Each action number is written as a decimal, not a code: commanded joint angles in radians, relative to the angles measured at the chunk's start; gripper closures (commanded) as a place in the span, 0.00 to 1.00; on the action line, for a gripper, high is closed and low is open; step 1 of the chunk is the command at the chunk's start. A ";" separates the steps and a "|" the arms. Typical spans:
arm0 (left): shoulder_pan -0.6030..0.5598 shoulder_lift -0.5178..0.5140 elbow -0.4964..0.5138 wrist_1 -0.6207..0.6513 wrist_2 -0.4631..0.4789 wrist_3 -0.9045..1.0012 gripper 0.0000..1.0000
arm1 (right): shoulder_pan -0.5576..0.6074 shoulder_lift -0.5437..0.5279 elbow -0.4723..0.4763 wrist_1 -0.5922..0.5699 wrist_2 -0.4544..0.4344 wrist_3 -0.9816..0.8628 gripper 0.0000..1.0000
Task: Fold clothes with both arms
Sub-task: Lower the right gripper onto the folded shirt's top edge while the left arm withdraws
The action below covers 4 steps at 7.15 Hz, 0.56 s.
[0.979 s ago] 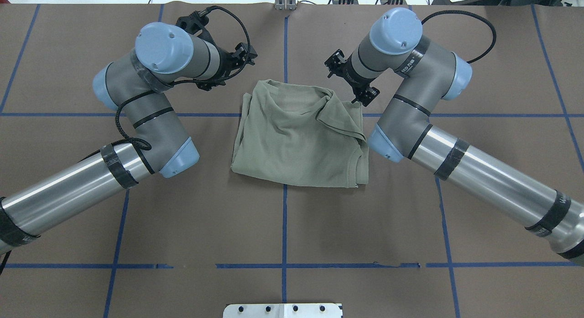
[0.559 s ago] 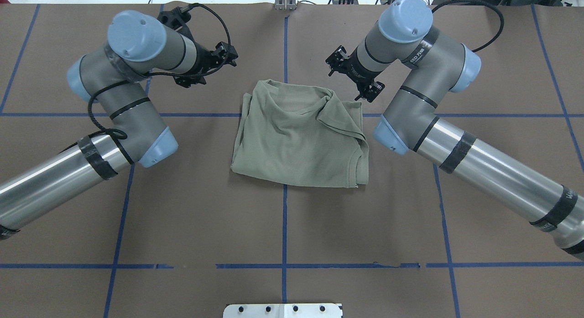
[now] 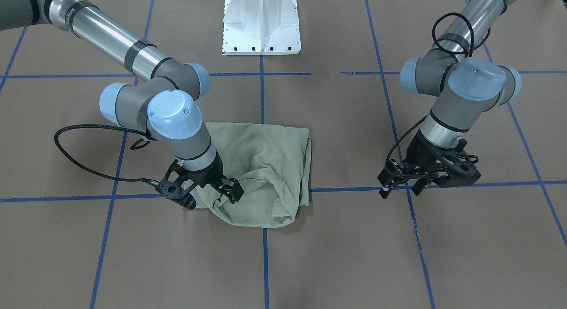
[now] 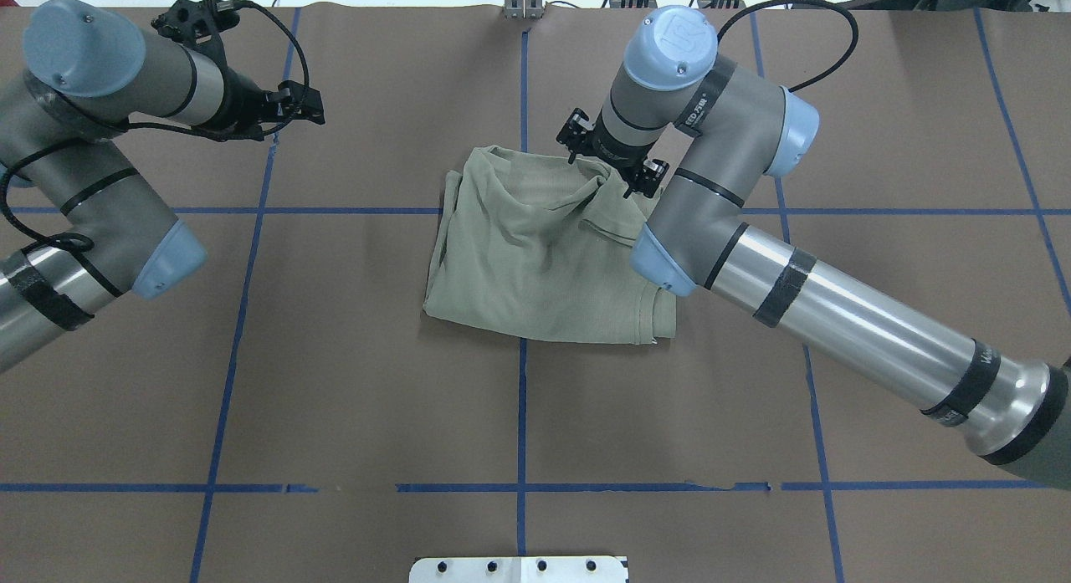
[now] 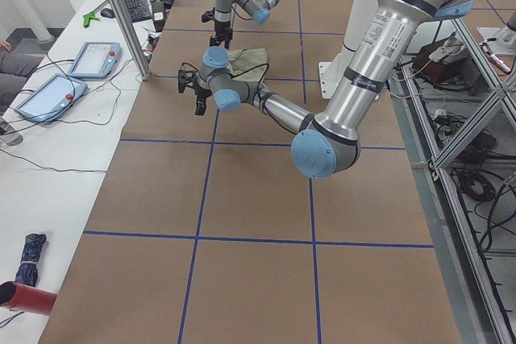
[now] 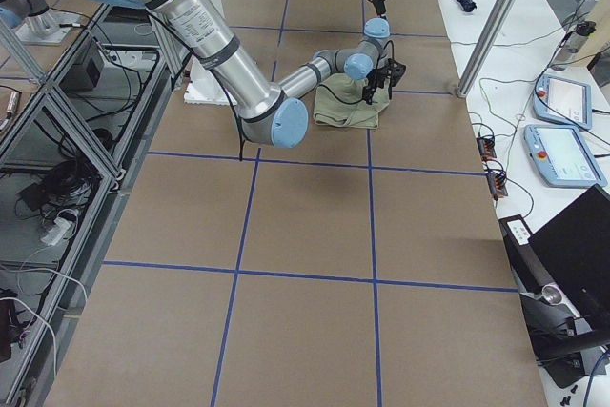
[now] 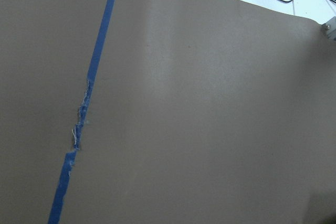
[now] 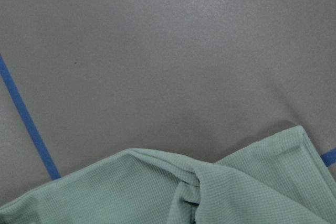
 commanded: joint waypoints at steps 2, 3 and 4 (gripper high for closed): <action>0.000 0.014 -0.001 -0.005 -0.001 -0.001 0.00 | -0.010 0.014 -0.068 -0.015 -0.005 -0.008 0.07; 0.000 0.016 -0.001 -0.005 -0.001 -0.001 0.00 | -0.011 0.021 -0.088 -0.014 -0.005 -0.012 0.10; 0.000 0.016 -0.001 -0.012 -0.001 -0.001 0.00 | -0.011 0.020 -0.091 -0.014 -0.004 -0.009 0.47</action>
